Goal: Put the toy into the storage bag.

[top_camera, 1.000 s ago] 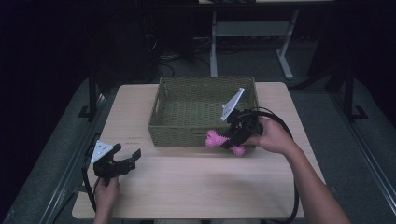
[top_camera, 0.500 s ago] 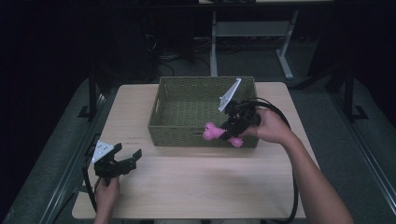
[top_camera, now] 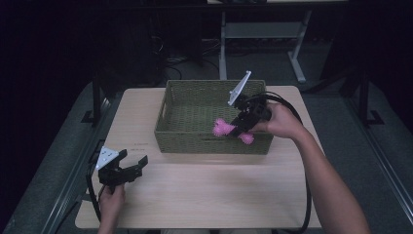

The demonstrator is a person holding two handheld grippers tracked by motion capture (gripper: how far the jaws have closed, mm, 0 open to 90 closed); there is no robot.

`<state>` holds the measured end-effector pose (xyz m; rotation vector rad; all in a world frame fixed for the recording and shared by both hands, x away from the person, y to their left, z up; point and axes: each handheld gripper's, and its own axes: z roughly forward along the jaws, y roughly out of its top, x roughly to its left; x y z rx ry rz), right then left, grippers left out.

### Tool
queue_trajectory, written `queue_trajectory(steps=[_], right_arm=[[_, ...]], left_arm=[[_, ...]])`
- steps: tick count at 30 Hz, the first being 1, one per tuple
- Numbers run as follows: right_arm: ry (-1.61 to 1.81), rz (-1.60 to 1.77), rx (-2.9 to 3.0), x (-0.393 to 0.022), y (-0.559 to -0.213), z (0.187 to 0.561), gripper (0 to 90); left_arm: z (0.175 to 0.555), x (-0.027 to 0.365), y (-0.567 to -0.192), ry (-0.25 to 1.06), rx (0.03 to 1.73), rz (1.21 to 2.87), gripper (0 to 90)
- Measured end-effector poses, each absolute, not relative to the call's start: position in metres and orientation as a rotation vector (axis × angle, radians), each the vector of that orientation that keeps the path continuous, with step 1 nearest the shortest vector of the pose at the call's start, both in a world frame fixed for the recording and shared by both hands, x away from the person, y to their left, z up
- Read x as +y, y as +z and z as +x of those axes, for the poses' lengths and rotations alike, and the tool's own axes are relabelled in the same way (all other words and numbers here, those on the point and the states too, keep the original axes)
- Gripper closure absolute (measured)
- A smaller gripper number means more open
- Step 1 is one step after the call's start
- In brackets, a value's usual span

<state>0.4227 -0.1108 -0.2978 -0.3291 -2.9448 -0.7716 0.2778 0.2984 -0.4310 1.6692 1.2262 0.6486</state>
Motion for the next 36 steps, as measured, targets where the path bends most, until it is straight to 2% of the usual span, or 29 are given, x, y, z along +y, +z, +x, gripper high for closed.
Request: queue_trajectory(steps=[36], right_arm=[[-0.642, -0.402, -2.973, -0.103, -0.300, 0.480, 58.0]], left_arm=[[0.279, 0.299, -0.431, 0.649, 1.230, 1.669, 13.0]])
